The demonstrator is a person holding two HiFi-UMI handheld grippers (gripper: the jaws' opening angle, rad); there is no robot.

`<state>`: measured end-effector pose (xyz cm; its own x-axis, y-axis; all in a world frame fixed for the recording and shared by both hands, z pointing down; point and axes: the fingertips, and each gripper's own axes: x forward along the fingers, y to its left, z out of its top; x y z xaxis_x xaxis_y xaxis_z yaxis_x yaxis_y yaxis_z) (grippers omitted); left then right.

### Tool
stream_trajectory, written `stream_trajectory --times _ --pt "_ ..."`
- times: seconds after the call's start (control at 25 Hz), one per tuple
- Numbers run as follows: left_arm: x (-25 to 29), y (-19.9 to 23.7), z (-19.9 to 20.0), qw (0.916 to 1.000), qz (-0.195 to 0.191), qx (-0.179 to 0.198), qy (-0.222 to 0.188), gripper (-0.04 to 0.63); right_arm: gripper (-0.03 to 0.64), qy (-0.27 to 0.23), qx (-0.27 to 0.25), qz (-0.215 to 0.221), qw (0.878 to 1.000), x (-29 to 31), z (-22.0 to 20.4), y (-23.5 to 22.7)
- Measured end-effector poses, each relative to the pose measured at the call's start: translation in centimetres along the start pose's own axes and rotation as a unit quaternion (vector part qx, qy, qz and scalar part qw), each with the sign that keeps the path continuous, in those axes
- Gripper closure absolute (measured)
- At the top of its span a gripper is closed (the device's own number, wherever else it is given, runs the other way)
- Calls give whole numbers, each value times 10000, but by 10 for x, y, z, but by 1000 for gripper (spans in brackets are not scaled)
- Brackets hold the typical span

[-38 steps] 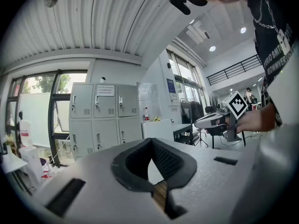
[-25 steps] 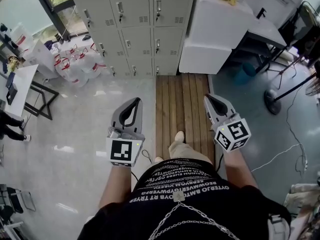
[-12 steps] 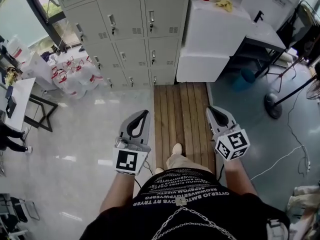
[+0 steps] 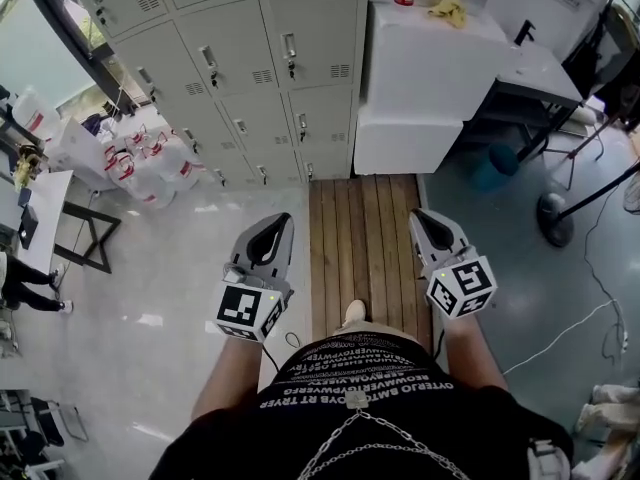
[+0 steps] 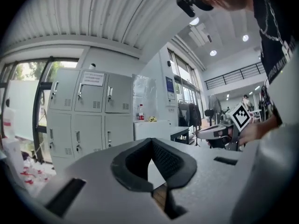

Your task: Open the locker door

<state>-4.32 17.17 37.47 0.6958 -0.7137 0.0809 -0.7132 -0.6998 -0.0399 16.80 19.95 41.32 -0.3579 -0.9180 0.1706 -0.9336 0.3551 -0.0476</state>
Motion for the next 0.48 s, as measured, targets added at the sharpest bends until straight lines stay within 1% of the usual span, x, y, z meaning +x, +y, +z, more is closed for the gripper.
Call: stream_trajectory --times 0.04,0.08,0.28,0.48 --pt "8 2 2 10000 -3 -84 -4 598 620 -15 25 23 10000 3 1 -8" --pt "14 5 4 10000 30 -92 11 598 620 -32 47 48 10000 6 2 -16" --pt "43 9 9 9997 223 69 88 598 620 -26 132 170 9998 22 -3 -51" --pt "57 3 -2 9993 289 41 253 598 620 131 234 412 9988 40 -15 -62"
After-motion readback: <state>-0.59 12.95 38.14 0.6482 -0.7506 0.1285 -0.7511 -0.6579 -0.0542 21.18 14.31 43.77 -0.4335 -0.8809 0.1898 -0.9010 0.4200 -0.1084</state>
